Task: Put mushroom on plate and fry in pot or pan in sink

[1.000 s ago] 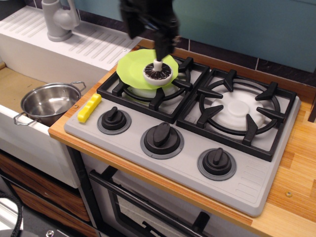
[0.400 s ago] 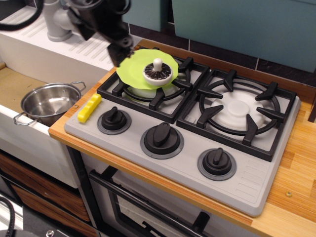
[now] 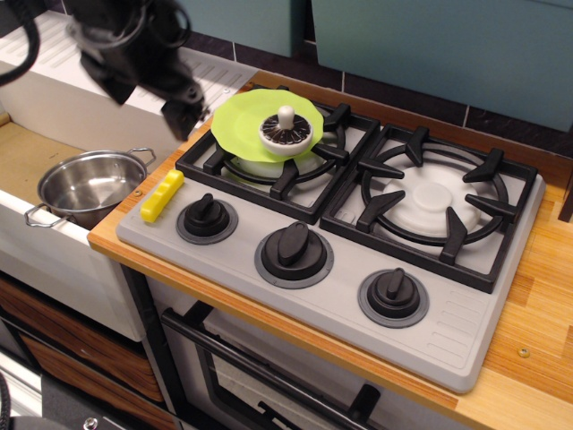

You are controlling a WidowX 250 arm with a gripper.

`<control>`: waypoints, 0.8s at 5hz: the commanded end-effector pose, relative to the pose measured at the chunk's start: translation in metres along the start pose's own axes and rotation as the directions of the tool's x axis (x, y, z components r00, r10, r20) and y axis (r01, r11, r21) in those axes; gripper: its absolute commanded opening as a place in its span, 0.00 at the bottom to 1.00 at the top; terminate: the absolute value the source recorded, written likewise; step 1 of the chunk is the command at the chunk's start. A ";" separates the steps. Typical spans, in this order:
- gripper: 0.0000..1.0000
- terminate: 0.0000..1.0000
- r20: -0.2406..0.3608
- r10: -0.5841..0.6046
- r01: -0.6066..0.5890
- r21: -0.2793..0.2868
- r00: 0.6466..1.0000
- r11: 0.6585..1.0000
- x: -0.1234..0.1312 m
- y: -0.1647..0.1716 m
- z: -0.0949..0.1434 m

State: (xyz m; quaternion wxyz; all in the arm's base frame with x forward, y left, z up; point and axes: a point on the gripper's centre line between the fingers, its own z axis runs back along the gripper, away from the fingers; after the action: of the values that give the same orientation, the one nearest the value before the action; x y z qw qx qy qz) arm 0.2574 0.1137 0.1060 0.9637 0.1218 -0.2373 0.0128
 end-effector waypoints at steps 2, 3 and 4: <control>1.00 0.00 -0.039 0.106 -0.108 -0.067 0.994 0.992 -0.026 0.001 -0.026; 1.00 0.00 -0.050 0.106 -0.110 -0.090 0.993 0.990 -0.032 0.001 -0.036; 1.00 0.00 -0.044 0.107 -0.111 -0.108 0.993 0.988 -0.037 0.000 -0.046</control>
State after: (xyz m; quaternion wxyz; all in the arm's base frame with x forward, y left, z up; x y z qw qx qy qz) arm 0.2414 0.1258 0.0421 0.9741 0.0440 -0.2146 0.0563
